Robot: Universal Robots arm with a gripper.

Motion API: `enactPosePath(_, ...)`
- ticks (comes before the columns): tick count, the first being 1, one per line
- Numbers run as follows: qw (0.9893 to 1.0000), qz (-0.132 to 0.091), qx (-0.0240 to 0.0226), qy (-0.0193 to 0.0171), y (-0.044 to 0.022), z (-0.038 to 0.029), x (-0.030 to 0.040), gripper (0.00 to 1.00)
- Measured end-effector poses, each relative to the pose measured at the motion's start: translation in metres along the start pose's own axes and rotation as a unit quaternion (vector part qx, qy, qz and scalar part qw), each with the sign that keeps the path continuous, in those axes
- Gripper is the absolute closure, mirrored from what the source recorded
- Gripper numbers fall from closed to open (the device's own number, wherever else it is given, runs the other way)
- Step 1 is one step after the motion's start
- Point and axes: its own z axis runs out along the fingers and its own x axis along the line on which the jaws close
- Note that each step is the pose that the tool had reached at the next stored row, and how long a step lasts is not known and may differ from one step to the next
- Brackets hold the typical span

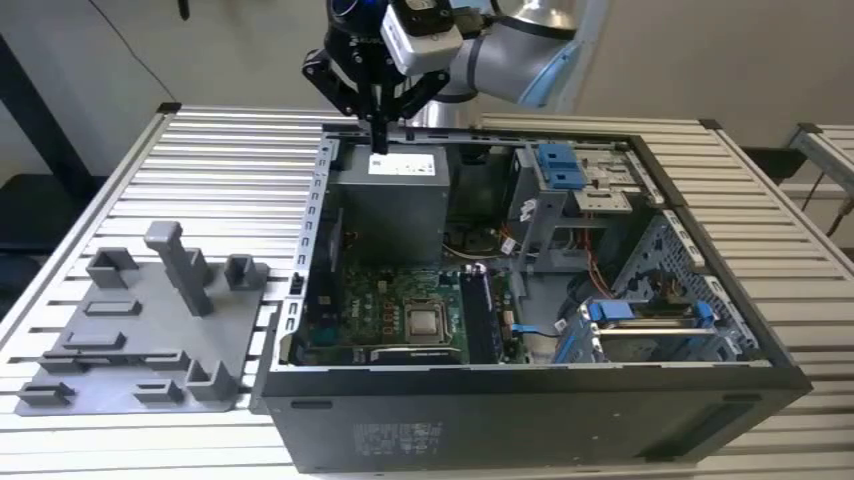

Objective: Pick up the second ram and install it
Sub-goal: 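Reach for the second ram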

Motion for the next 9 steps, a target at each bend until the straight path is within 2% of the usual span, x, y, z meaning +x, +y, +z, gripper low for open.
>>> enactPosePath(9, 1.0000, 0.000, 0.0000, 0.0000, -0.0028, -0.0002, 0.0067, 0.89)
